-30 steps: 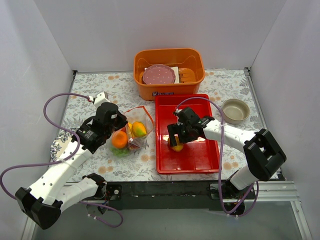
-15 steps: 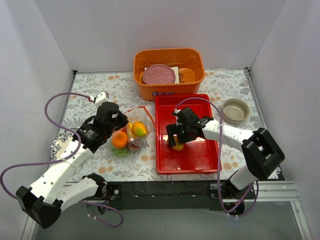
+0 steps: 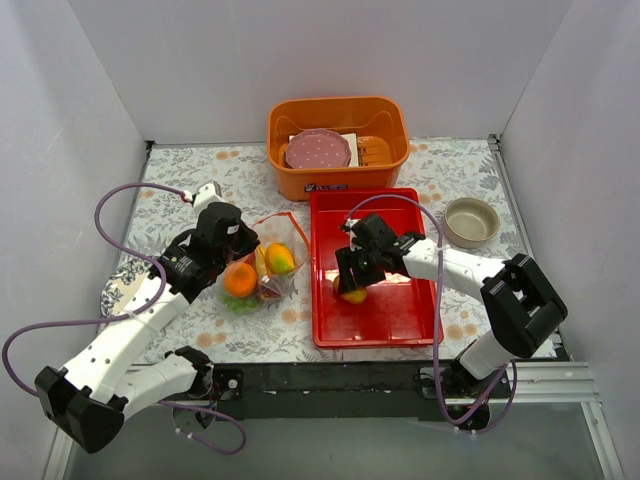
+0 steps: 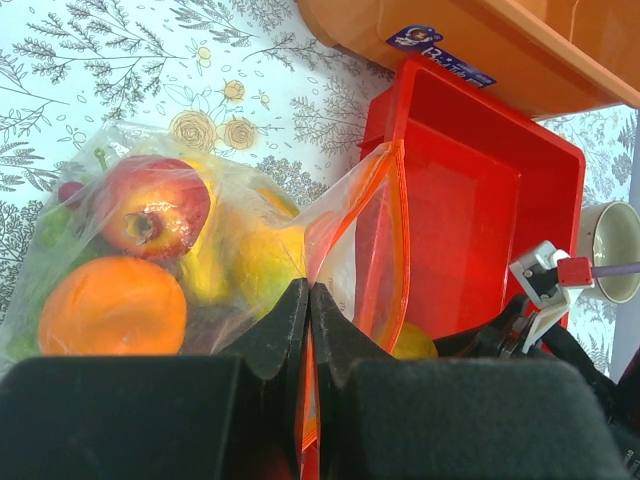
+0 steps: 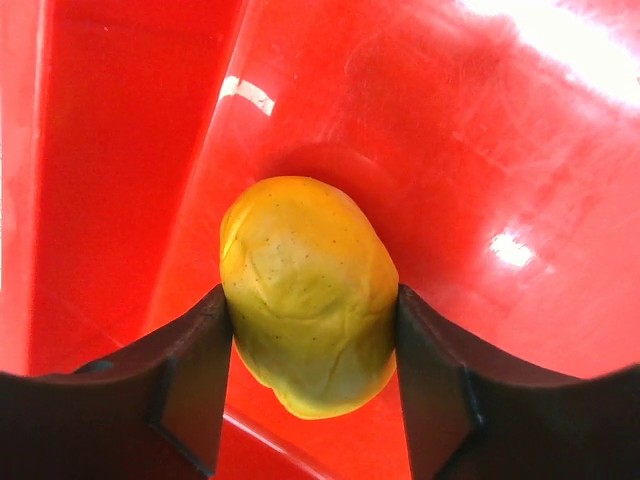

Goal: Place the food in the zip-top bag and seal the zipper
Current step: Pick up the fake fruit from the bin.

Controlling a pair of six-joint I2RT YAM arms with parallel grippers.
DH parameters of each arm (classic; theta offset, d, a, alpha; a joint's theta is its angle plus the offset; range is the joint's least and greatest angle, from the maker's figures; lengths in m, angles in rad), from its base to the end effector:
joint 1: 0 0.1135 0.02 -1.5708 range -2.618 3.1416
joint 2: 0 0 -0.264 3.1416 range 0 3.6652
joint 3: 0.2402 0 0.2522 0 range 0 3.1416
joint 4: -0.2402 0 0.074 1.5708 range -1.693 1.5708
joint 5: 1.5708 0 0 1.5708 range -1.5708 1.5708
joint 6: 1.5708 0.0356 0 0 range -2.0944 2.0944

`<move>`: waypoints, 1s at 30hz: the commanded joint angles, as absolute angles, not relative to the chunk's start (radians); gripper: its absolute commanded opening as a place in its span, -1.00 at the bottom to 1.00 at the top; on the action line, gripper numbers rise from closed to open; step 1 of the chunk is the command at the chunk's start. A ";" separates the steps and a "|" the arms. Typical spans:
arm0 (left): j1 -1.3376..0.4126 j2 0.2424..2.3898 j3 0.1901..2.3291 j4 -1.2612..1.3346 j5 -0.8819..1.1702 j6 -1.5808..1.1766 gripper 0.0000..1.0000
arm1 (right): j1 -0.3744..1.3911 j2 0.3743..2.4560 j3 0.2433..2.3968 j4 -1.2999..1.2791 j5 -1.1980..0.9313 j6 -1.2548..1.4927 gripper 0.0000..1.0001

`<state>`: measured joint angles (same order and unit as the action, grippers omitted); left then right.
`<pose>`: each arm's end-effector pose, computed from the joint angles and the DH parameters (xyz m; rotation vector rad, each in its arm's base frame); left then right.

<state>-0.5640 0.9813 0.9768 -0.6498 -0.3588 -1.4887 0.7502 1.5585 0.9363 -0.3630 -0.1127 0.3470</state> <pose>0.1788 -0.0983 0.3265 -1.1955 1.9431 -0.7454 0.2250 0.2151 0.1923 -0.5741 2.5843 0.5435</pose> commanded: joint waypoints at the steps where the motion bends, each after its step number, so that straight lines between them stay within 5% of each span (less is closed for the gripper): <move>1: -0.558 0.977 0.992 -0.638 -0.350 -1.480 -1.00 | 0.749 1.511 0.931 -0.333 -0.124 0.371 0.00; 22: -0.558 0.959 0.969 -0.629 -0.308 -1.471 -1.00 | 0.747 1.441 1.051 -0.394 -0.089 0.397 -0.27; 30: -0.558 0.965 0.965 -0.607 -0.273 -1.480 -1.00 | 0.747 1.436 1.248 -0.396 -0.089 0.400 -0.31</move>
